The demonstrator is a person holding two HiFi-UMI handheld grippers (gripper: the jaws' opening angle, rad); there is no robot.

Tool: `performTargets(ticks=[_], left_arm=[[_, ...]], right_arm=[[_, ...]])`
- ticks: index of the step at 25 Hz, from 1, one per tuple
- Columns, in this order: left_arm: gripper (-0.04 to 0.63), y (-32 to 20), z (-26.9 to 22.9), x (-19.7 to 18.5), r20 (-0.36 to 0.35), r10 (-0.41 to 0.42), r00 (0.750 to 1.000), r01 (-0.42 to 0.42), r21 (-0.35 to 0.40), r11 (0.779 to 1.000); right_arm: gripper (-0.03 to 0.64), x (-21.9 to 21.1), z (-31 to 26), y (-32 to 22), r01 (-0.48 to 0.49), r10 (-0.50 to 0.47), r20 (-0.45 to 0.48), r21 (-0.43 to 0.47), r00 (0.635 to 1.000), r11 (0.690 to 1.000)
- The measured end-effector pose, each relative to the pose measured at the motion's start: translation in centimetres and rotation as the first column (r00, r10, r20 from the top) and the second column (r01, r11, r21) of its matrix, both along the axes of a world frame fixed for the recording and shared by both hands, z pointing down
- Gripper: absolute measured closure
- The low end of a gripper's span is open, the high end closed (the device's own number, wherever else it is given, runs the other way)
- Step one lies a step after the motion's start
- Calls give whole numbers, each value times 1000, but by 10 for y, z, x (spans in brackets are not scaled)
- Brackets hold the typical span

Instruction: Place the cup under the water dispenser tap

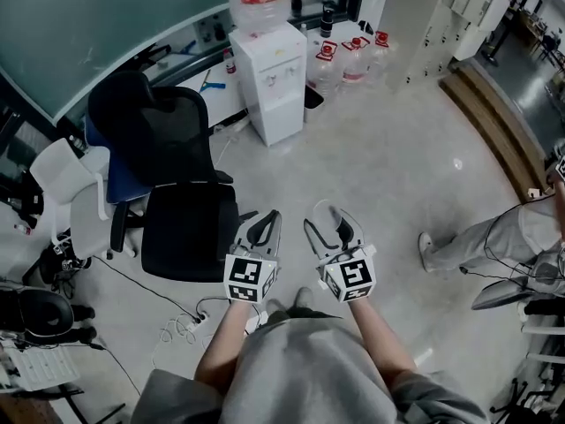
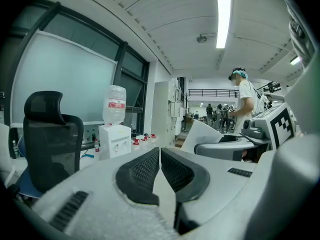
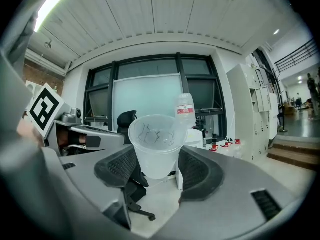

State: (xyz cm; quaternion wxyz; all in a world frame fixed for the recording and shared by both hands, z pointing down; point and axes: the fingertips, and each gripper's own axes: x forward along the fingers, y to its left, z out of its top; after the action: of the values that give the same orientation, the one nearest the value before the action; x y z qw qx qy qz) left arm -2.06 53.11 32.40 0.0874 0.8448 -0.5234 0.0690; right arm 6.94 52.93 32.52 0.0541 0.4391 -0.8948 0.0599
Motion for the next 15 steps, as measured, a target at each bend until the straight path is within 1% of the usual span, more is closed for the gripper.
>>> performTargets(ticks=[6, 10, 15], left_arm=[[584, -28, 2, 7, 22, -12, 1000, 12, -7, 1000], [584, -53, 11, 3, 27, -23, 999, 24, -16, 1000], [584, -97, 18, -11, 27, -27, 999, 27, -19, 999]], right_arm=[[354, 6, 10, -29, 22, -23, -11, -30, 1000, 999], [354, 2, 19, -50, 34, -35, -19, -35, 999, 999], [354, -13, 24, -91, 43, -44, -19, -40, 999, 998]])
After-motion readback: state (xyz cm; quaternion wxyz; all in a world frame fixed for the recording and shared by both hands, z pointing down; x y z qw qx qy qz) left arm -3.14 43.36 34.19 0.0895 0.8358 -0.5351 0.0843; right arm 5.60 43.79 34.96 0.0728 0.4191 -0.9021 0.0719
